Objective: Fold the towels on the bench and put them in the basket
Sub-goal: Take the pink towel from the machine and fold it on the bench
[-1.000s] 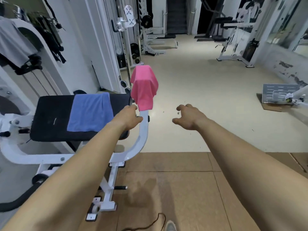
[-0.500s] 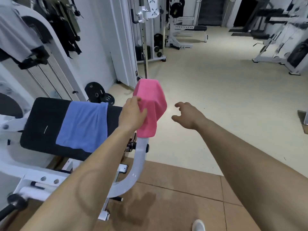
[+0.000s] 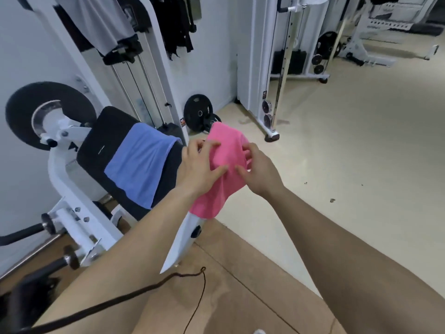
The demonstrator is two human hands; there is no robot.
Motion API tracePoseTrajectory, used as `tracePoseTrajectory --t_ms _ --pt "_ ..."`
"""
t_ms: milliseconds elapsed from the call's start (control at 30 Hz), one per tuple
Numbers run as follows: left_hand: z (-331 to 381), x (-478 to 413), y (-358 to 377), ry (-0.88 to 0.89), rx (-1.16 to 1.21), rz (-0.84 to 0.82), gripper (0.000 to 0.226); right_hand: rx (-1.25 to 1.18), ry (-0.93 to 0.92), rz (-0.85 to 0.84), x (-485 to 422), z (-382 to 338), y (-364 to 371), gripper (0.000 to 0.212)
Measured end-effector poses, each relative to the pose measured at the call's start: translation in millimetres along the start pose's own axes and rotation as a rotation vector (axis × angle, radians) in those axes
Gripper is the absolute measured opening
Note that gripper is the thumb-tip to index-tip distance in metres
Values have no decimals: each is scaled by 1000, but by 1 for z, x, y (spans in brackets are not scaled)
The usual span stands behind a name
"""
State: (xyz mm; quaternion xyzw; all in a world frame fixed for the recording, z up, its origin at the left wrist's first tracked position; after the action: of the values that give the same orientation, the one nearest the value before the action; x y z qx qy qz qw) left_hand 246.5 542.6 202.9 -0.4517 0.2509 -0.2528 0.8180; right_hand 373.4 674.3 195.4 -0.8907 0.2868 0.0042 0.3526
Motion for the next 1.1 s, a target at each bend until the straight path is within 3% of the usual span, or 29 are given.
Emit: tracePoseTrajectory --t_ms 100,200,400,567,800,933,1100 --pt "6 4 1 -16 -3 50 57 -26 -31 81 -6 -2 -3 17" --pt "12 4 0 -23 8 63 48 -14 -24 84 -12 -2 -14 5" --pt "29 18 -3 -78 107 -13 53 -106 -58 85 -20 -29 -41 7" --pt "42 43 -21 -133 468 -7 65 -120 -146 71 -17 -75 -48 7" --pt "19 75 -73 -94 504 28 5 -193 -162 50 15 -123 -30 6" --pt "-1 100 -100 -89 484 34 11 -165 -176 80 39 -141 -17 8" --pt "-23 134 -129 -82 528 54 12 94 -310 -79 70 -160 5 36"
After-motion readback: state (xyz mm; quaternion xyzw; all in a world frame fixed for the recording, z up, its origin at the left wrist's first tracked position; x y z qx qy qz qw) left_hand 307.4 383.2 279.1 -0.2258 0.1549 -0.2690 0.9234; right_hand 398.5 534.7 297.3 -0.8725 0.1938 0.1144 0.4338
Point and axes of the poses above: each hand's wrist, its own x-axis away from the middle knuckle, its own y-axis out of the palm, z = x × y, the point moved 2 cm from there along -x, towards the middle knuckle, and after that the axes turned 6 degrees about -y, right-handed, at the moved point
